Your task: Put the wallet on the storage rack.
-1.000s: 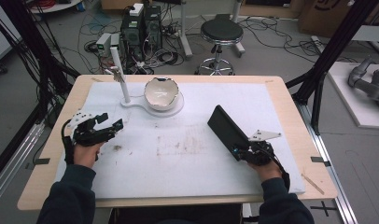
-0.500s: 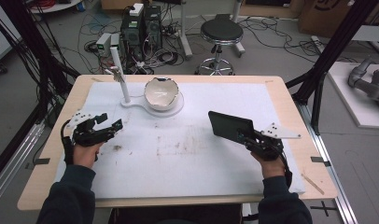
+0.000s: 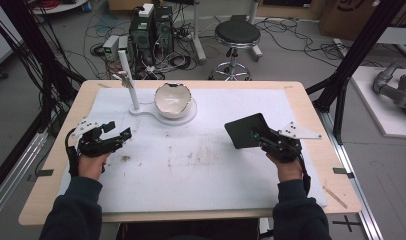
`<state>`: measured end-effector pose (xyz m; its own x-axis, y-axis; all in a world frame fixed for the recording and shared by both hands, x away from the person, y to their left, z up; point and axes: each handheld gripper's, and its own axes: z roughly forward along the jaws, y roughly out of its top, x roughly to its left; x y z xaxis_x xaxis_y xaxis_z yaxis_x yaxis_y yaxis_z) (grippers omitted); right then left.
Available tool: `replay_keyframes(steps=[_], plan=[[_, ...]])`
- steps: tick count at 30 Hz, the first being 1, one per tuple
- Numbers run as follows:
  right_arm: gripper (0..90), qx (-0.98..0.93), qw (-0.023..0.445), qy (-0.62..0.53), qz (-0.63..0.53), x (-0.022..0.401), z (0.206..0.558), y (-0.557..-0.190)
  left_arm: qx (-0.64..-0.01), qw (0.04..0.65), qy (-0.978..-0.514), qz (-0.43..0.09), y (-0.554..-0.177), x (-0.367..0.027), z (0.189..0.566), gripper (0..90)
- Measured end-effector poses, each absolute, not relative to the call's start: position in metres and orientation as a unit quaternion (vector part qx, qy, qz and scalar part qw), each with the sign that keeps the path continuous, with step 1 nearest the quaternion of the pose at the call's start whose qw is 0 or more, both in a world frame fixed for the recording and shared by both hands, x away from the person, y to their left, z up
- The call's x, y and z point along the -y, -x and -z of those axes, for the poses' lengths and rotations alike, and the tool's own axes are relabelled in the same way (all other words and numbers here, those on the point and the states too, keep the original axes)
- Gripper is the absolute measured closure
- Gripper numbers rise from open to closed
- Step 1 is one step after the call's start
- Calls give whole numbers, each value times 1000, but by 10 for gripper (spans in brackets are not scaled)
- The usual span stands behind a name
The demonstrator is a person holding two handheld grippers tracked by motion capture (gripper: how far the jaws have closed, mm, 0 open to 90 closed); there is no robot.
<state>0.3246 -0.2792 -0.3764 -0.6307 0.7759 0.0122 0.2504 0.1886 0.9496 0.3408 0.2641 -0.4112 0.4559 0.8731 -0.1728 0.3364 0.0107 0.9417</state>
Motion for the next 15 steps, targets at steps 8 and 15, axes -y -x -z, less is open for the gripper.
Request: replay_keyframes(steps=[8, 15], plan=[[749, -770, 267, -271, -512, 249, 348, -343, -457, 544, -659, -247, -341, -265, 412, 259], [749, -777, 268, -229, -521, 224, 317, -367, -454, 549, -657, -246, -341, -267, 411, 257]])
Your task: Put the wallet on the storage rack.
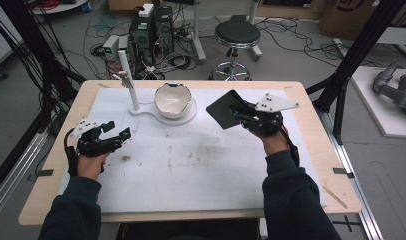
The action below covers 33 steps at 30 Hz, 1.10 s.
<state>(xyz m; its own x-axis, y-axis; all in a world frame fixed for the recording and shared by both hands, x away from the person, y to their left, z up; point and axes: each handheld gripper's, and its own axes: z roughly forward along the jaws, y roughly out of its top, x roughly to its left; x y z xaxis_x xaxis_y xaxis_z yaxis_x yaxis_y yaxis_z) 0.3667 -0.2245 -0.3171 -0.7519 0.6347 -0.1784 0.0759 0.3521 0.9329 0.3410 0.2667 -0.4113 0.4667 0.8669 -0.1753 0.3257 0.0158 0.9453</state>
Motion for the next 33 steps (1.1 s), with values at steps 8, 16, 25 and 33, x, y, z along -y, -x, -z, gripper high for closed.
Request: replay_keyframes(steps=[8, 16, 25, 33], plan=[[749, -783, 274, -170, -532, 180, 281, -400, -458, 552, -653, -241, -342, -269, 412, 257], [750, -797, 270, -134, -523, 136, 261, -431, -461, 556, -650, -238, -342, -272, 413, 257], [750, -817, 266, -96, -502, 103, 264, -455, -464, 558, -647, -234, -342, -273, 413, 257], [750, -844, 268, -46, -462, 84, 278, -471, -465, 560, -645, -231, -342, -275, 414, 257]])
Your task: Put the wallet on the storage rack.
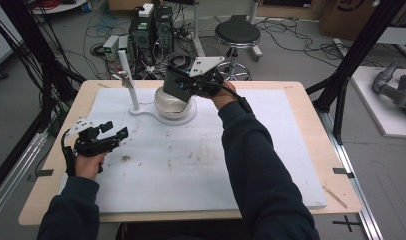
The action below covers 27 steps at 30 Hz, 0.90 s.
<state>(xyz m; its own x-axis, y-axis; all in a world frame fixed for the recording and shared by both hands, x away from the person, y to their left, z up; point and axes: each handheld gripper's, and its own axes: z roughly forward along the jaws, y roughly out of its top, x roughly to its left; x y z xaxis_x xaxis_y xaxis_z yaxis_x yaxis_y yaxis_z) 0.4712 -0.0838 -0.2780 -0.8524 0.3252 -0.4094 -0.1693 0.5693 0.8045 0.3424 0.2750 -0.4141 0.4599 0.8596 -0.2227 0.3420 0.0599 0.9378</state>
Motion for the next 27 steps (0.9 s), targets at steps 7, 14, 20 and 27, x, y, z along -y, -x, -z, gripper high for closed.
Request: replay_keyframes(steps=[7, 14, 20, 27], plan=[[750, -862, 273, -30, -425, 69, 297, -480, -466, 561, -644, -232, -342, -276, 414, 257], [750, -886, 261, -2, -384, 49, 320, -483, -463, 562, -645, -230, -341, -276, 413, 257], [727, -887, 246, -2, -392, 44, 331, -478, -465, 563, -643, -231, -341, -277, 413, 257], [478, -903, 165, -95, -386, 43, 342, -475, -465, 563, -643, -231, -341, -277, 413, 257]])
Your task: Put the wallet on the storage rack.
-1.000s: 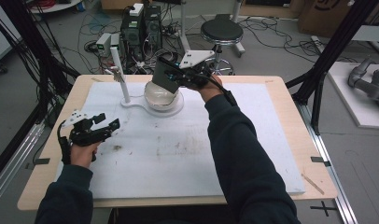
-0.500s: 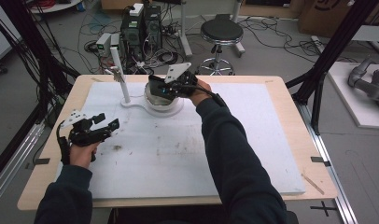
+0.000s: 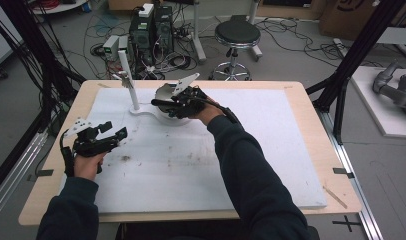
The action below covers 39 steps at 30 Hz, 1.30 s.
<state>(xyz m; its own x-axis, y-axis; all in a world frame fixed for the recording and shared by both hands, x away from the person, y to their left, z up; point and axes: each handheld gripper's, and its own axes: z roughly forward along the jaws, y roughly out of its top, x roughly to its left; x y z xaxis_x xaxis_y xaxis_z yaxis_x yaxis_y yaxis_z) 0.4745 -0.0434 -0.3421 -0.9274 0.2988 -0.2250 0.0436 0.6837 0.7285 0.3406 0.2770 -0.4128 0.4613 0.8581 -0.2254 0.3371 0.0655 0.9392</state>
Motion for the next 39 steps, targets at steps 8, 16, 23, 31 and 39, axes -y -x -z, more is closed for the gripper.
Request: replay_keyframes(steps=[8, 16, 23, 31, 39], plan=[[471, -888, 153, -109, -419, 52, 344, -468, -464, 562, -644, -232, -340, -277, 413, 257], [444, -888, 125, -116, -427, 59, 341, -468, -466, 562, -643, -232, -340, -278, 413, 257], [395, -885, 87, -127, -439, 64, 340, -468, -468, 562, -641, -231, -340, -279, 413, 257], [523, -908, 118, -74, -394, 55, 344, -460, -467, 562, -642, -232, -340, -279, 412, 257], [600, -908, 144, -56, -389, 58, 341, -462, -469, 562, -641, -232, -339, -280, 413, 257]])
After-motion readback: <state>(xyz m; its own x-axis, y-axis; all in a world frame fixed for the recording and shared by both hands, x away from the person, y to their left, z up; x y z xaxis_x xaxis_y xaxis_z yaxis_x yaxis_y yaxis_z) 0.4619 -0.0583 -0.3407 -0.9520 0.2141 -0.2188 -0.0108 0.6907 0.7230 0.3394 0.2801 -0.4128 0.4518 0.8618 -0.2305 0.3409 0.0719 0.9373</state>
